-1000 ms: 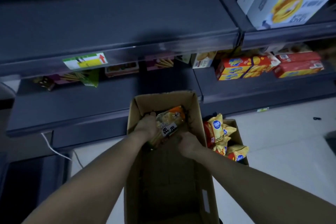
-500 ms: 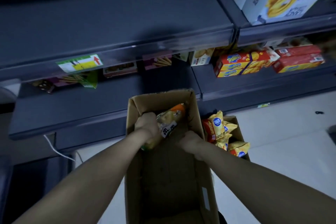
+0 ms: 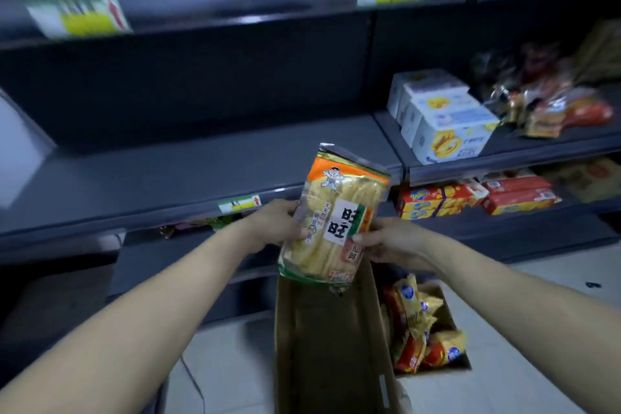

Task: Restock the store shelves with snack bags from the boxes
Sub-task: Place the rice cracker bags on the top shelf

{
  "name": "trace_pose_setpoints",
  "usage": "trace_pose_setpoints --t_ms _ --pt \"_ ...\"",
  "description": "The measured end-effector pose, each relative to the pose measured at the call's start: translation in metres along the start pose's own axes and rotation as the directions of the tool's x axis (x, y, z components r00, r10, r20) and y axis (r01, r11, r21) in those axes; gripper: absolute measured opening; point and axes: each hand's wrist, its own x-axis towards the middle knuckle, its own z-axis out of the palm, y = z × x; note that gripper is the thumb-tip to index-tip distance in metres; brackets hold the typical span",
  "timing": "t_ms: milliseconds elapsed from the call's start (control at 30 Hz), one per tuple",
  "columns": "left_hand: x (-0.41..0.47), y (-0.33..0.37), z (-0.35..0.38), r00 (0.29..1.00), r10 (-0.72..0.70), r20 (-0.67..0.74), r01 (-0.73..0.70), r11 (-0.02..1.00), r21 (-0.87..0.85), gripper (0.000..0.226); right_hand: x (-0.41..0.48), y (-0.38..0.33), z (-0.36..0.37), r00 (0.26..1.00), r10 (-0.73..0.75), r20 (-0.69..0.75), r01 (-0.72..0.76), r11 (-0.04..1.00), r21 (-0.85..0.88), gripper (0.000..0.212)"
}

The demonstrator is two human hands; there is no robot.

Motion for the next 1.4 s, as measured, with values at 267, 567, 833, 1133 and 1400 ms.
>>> trace_pose_setpoints --t_ms 267,567,833,1133,1400 --pt "-0.070 0.108 -0.037 0.946 0.260 -0.193 -0.254 0.966 0.054 0.075 -0.103 -0.119 0.006 0.873 -0.473 -0.122 0.449 0.875 -0.178 0.014" --pt "-0.123 0.255 -0.108 0.634 0.580 -0.511 -0.549 0.803 0.231 0.059 -0.175 -0.271 0.001 0.476 -0.850 -0.225 0.735 0.525 -0.429 0.020" --pt "-0.076 0.317 -0.150 0.514 0.516 -0.685 -0.576 0.800 0.171 0.063 -0.139 -0.361 -0.025 0.450 -0.875 -0.181 0.688 0.469 -0.554 0.039" --pt "0.021 0.322 -0.173 0.559 0.420 -0.714 -0.439 0.881 0.175 0.050 -0.043 -0.402 -0.064 0.485 -0.853 -0.189 0.583 0.477 -0.658 0.039" --pt "0.064 0.329 -0.187 0.535 0.397 -0.746 -0.472 0.872 0.126 0.062 0.002 -0.427 -0.088 0.481 -0.841 -0.249 0.587 0.520 -0.621 0.038"
